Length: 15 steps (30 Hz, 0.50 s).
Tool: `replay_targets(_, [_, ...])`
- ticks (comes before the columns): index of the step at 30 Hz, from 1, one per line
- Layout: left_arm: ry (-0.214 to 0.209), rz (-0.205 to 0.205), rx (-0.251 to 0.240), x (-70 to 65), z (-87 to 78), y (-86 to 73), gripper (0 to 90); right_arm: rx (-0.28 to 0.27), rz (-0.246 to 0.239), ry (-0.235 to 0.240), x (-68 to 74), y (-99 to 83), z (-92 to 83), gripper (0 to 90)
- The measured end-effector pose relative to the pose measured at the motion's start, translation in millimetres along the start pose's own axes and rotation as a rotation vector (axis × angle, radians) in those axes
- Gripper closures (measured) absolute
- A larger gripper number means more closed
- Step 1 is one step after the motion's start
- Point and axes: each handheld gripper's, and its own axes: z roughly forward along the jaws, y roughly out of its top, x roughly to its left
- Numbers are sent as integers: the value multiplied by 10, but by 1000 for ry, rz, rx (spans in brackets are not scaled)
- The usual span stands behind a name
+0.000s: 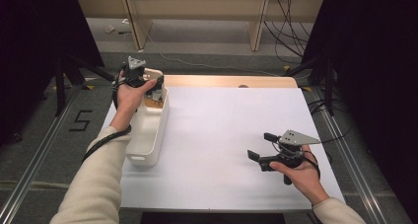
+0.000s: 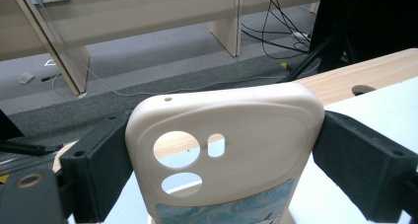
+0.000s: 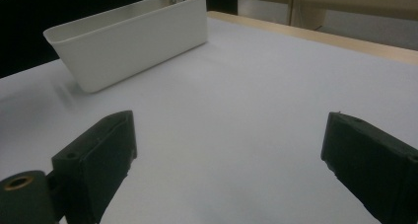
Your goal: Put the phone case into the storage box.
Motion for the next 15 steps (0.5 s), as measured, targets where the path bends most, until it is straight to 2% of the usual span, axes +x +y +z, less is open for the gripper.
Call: replay_targets(15, [-5, 10, 16, -3, 52, -8, 105, 5, 1, 2, 1, -2, 1, 76])
